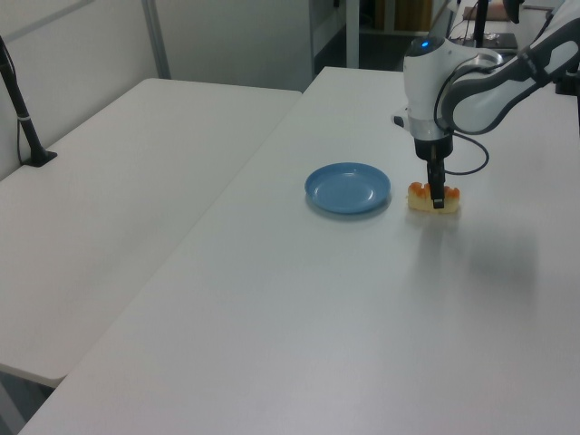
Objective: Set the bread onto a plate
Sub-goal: 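Lower the open gripper down around the bread roll, then close the gripper on the bread roll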
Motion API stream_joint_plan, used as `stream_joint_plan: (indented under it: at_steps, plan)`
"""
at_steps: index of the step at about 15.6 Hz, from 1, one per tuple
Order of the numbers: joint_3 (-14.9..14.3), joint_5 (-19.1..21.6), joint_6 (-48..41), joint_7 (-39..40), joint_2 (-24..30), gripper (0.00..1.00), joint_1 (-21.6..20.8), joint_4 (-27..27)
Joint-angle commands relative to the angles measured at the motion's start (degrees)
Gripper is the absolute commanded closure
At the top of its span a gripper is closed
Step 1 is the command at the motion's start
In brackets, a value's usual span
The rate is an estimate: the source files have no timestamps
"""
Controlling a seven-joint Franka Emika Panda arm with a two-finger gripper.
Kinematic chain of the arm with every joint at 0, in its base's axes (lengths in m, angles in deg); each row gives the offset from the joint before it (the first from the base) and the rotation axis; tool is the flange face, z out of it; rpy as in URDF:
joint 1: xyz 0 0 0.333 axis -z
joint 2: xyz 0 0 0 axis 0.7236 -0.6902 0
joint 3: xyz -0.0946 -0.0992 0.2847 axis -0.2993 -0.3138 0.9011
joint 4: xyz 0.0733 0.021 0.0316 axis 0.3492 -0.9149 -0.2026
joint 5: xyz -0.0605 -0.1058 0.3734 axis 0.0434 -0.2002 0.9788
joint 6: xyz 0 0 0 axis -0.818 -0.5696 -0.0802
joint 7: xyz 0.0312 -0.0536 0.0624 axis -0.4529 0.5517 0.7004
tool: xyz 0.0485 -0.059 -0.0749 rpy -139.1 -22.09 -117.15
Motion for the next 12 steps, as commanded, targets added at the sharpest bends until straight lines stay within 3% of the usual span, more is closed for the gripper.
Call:
stream_joint_plan:
  at_steps: [1,3,6,9,12]
  plan:
    - [-0.4,-1.2,2.9,-0.2,-1.2,0.0,-0.4,-0.8]
    - [-0.3,-1.2,2.9,-0.3,-1.8,0.0,-0.4,-0.8]
    - [-0.3,-1.2,2.9,-2.0,-1.8,0.3,-0.5,-0.7]
    - [-0.3,-1.2,2.9,-2.3,-1.8,0.53,-0.5,-0.6]
    - [-0.3,-1.2,2.9,-2.3,-1.7,0.62,-0.4,-0.6]
